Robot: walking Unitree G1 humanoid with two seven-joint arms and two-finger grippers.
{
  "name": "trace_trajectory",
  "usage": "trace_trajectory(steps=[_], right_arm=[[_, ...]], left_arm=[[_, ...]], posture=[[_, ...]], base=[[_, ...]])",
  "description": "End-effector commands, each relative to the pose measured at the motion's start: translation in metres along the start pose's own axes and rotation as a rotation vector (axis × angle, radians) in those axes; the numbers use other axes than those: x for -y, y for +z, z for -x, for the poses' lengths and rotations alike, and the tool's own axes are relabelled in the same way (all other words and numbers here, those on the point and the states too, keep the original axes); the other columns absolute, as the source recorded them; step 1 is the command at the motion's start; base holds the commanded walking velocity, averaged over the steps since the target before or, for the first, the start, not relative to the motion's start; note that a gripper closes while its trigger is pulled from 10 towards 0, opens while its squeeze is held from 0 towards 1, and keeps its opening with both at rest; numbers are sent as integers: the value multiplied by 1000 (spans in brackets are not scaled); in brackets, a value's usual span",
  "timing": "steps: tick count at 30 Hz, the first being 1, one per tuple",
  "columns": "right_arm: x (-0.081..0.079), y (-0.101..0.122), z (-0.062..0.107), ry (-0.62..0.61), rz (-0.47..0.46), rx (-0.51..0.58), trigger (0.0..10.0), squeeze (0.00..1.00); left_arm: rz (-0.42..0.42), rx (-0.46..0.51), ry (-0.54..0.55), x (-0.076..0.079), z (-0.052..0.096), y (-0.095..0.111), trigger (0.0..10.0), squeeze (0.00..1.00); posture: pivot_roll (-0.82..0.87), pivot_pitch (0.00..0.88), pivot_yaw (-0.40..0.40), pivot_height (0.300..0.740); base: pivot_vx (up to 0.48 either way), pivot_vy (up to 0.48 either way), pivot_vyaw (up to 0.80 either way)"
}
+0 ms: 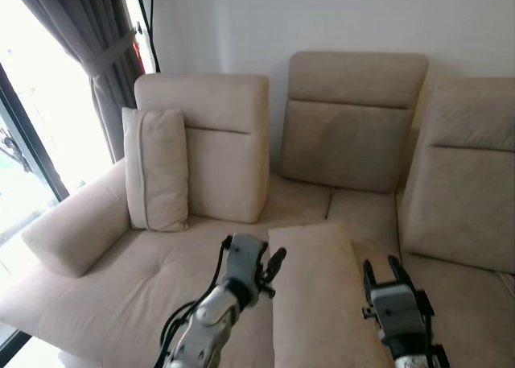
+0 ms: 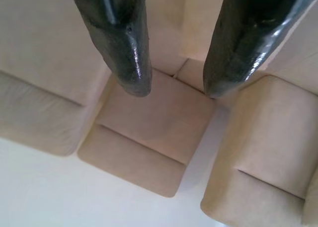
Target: Move the pillow to the sofa from floor
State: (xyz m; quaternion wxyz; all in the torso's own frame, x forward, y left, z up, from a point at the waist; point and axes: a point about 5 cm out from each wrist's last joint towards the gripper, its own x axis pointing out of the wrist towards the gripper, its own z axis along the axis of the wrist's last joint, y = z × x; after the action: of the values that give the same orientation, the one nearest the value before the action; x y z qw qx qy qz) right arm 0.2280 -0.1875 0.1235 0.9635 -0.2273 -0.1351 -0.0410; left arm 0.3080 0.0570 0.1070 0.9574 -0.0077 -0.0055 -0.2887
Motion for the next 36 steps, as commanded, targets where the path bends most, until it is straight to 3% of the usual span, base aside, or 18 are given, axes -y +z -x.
trace_trajectory(steps=[1,7,10,14,17,18,21,24,36], right_arm=[[0,3,3,8,-35,18,10000,0],[-3,-3,23,89,-85,-14,10000,0],[-2,-5,34,108,-91,-32,10000,0],[1,-5,38,100,-117,-43,10000,0],[5,-6,41,82,-123,-59,10000,0],[7,-7,42,60,-114,-68,10000,0],[12,-8,42,1,-101,-70,10000,0],[17,-14,42,-94,1,-62,10000,0],[12,-16,49,13,-78,-84,10000,0]], left_arm=[[0,-15,7,-3,6,-4,10000,0],[89,-37,103,-14,26,-12,10000,0],[209,-51,130,-17,42,-16,10000,0],[251,-36,142,-20,50,-15,10000,0],[218,-70,208,-30,56,-19,10000,0],[133,-54,251,-35,60,-17,10000,0],[144,-44,255,-37,62,-17,10000,0],[173,-81,254,-36,69,-20,10000,0],[146,-101,174,-26,74,-21,10000,0]], posture=[[88,0,69,740],[100,0,71,740],[107,0,72,740],[110,0,73,740],[112,0,73,740],[117,0,72,740],[116,0,72,740],[115,0,74,740],[115,0,77,740]], base=[[0,0,0],[0,0,0],[0,0,0],[0,0,0],[0,0,0],[0,0,0],[0,0,0],[0,0,0],[0,0,0]])
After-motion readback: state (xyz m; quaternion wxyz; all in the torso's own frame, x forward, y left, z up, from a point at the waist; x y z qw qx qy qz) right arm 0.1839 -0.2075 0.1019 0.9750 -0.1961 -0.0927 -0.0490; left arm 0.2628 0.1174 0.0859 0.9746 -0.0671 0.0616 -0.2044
